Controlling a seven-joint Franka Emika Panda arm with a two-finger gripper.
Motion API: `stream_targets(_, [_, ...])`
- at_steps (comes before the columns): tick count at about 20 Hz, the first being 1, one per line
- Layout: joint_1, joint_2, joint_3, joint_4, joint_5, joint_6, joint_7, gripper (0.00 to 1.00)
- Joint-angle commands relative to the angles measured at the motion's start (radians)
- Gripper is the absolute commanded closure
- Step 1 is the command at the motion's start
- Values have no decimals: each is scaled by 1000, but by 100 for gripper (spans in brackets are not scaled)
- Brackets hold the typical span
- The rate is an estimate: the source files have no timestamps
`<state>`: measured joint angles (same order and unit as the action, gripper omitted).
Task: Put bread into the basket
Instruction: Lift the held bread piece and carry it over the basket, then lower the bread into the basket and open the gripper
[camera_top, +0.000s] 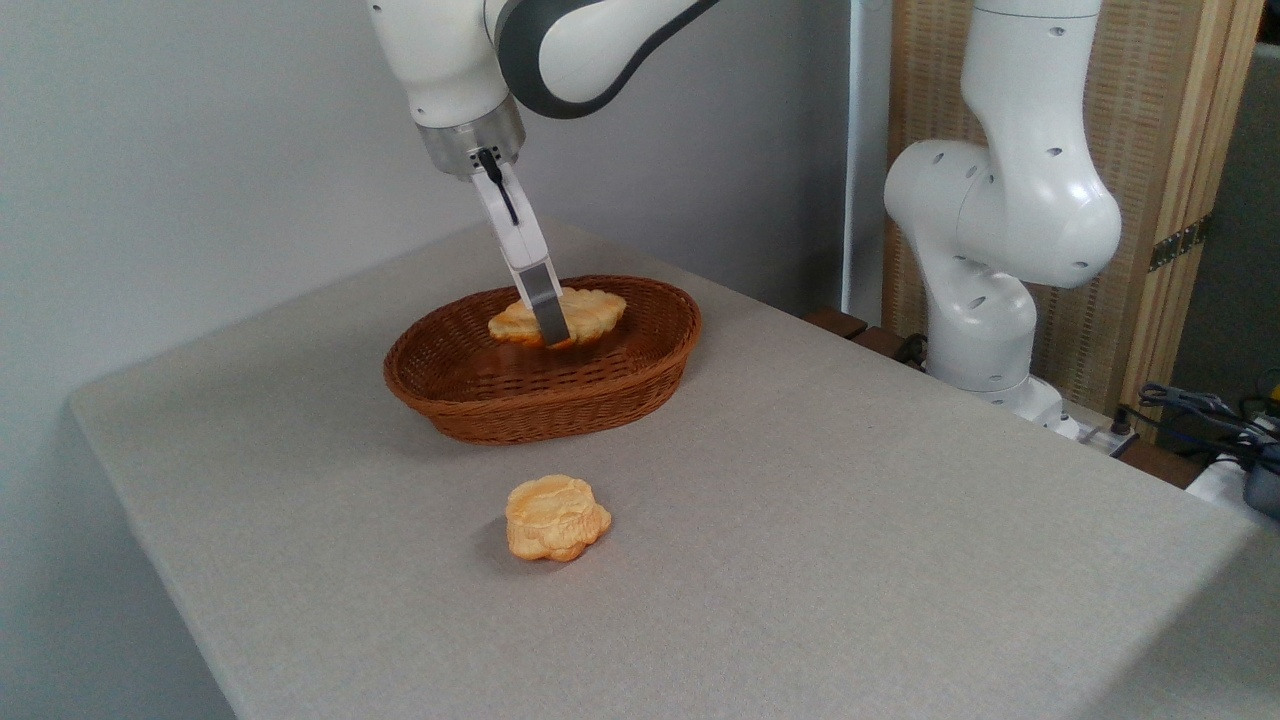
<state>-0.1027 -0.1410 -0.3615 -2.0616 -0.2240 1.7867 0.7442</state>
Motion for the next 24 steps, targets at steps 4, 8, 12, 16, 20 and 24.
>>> stream_targets(4, [5,-6,-1,-3,-18,-17,9,0])
stream_targets(8, [17,-25,25,8,-9,-9,6,0])
stream_targets(12, [17,-57,125,44,17,10,7,0])
stream_targets(16, [17,-72,214,75,98,7,7,0])
stream_targets(20, [18,-74,294,96,104,3,9,0])
stream_targets(24, [18,-74,325,106,142,3,20,0])
